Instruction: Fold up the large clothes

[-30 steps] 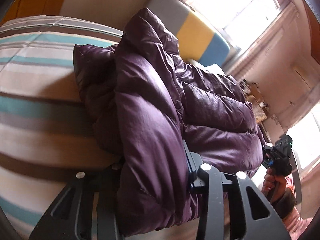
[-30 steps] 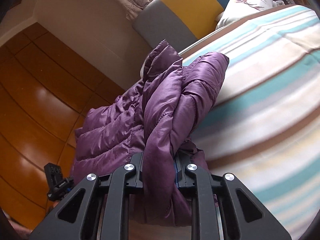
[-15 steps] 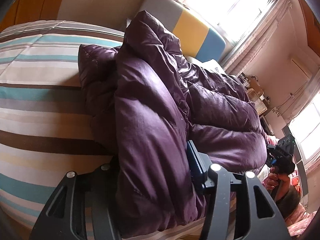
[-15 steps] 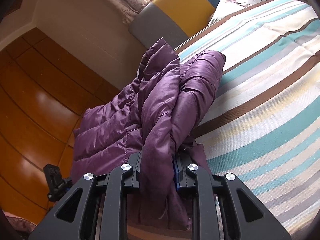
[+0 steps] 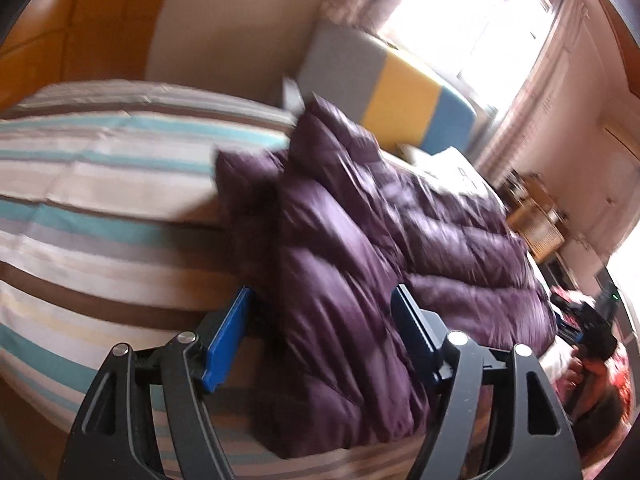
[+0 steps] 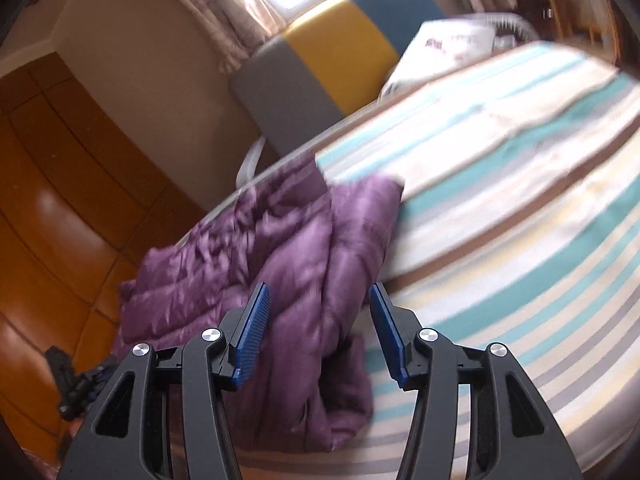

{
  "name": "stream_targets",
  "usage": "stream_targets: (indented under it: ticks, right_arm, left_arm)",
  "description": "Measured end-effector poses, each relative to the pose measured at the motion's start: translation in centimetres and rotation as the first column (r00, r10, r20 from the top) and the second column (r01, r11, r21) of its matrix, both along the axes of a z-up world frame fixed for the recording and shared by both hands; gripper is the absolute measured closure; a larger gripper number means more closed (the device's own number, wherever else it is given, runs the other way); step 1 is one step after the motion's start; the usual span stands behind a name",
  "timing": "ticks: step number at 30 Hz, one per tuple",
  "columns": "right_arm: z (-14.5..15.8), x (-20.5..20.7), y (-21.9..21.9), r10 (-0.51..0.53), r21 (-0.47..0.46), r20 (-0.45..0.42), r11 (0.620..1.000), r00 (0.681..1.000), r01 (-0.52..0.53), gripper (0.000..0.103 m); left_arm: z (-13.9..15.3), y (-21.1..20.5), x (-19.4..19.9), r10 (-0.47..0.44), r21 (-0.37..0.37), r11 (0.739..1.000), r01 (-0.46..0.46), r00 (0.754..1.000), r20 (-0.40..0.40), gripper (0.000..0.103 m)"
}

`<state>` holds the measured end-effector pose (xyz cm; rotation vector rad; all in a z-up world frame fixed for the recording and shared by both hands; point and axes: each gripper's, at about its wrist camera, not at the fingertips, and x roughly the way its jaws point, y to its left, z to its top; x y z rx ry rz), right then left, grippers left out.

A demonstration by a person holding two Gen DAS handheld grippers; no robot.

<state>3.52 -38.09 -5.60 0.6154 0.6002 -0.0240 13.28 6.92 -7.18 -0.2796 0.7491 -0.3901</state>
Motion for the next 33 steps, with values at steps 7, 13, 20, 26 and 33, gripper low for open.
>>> stream_targets:
  ticks: [7, 13, 20, 26, 33]
  right_arm:
    - [3.3, 4.4, 2.7, 0.083, -0.223, -0.007, 0.971, 0.997, -0.082, 0.037]
    - [2.0, 9.7, 4.2, 0.092, -0.349, -0.158, 0.926, 0.983, -0.142, 0.037]
    - [1.4, 10.4, 6.2, 0.119, -0.414, -0.225, 0.887, 0.967, -0.206, 0.09]
    - [6.0, 9.6, 7.6, 0.132, -0.511, -0.156, 0.837, 0.979, -0.195, 0.093]
    - [8.6, 12.2, 6.5, 0.125, -0.465, -0.1, 0.871, 0.987, -0.157, 0.096]
  left_arm:
    - [4.4, -2.1, 3.2, -0.028, 0.088, 0.996, 0.018, 0.994, 0.108, 0.02]
    - [3.7, -6.0, 9.4, -0.06, 0.183, 0.981, 0.058, 0.998, 0.007, 0.021]
    - [2.4, -7.8, 9.9, -0.078, 0.235, 0.968, 0.094, 0.994, -0.076, 0.087]
    - [6.6, -5.8, 7.7, -0.037, 0.146, 0.989, 0.028, 0.997, 0.064, 0.095]
    - [8.6, -5.6, 9.9, 0.036, 0.108, 0.993, -0.046, 0.996, 0.087, 0.095]
